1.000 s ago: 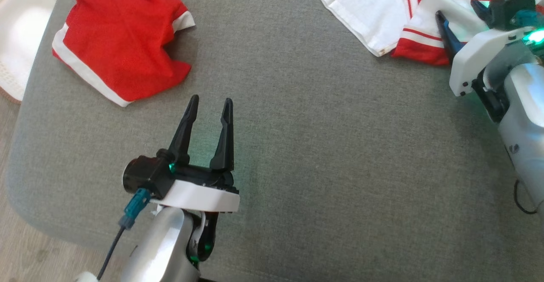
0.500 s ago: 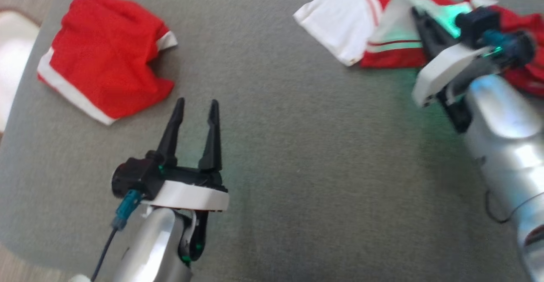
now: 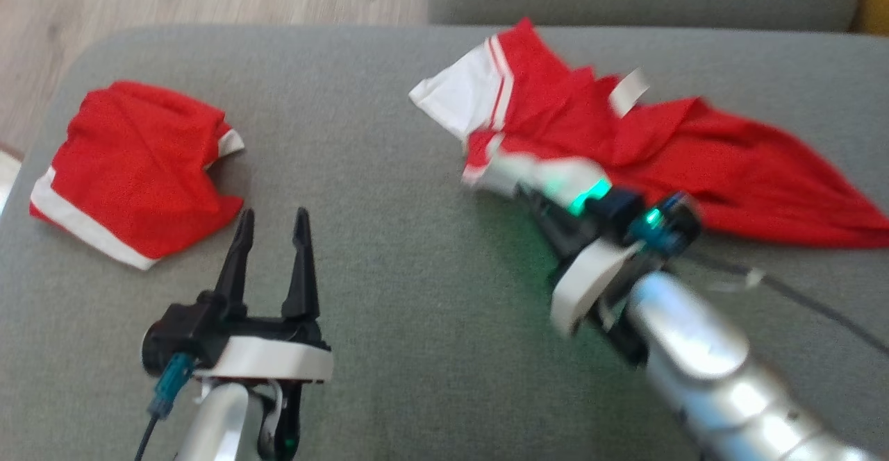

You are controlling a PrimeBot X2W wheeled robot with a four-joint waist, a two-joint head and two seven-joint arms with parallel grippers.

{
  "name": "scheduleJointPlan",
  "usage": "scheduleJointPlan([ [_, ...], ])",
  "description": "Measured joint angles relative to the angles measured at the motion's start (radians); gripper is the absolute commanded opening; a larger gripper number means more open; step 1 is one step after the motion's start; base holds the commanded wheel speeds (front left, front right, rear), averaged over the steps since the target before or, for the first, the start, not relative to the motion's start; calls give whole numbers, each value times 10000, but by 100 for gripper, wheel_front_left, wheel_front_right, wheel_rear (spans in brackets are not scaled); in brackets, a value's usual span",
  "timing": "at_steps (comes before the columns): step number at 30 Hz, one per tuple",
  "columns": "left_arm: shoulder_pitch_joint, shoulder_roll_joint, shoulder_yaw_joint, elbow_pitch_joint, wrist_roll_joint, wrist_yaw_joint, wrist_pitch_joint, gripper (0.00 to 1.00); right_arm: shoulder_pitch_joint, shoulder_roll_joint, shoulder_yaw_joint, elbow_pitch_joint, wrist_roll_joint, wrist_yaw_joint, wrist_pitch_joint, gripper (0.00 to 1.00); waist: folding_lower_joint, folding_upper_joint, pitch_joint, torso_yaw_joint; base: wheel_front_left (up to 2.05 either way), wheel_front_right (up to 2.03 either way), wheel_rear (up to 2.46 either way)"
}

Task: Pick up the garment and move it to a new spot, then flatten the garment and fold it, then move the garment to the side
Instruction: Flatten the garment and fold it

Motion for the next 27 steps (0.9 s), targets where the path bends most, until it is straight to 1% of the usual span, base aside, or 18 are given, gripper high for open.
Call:
scheduleJointPlan([
  [5,301,0,334,0,79,-86,0,100,1094,328,454,-612,-322,0,328,0,0,0,-459,-217,0,0,0],
  [6,341,0,378,2,111,-94,0,100,1284,374,568,-688,-349,0,395,35,0,0,-522,-238,0,0,0],
  [7,373,2,405,6,171,-98,0,100,1475,393,719,-767,-414,0,441,100,0,0,-577,-253,0,0,0],
  [10,390,2,439,79,247,-180,0,100,2012,516,1346,-928,-504,0,767,100,1,0,-711,-272,0,0,0],
  [13,404,2,512,115,257,-182,0,100,2406,646,1712,-1285,-353,0,784,100,1,0,-816,-301,0,0,0],
  [15,420,2,591,113,265,-184,0,100,2415,667,1561,-1555,-182,0,711,100,1,0,-866,-361,0,0,0],
  [16,426,2,608,115,265,-184,0,100,2391,667,1296,-1676,-146,0,587,100,2,0,-889,-398,0,0,0],
  [20,480,2,614,90,274,-184,0,100,2194,571,-579,-2013,-190,0,111,100,3,0,-977,-582,0,0,0],
  [25,624,2,593,-40,274,-184,0,100,2177,261,-3630,-2316,-963,0,-165,100,2,0,-1044,-880,0,0,0],
  [27,624,2,571,-134,274,-182,0,100,2349,224,-4652,-2518,-1348,0,-234,100,3,0,-1057,-995,0,0,0],
])
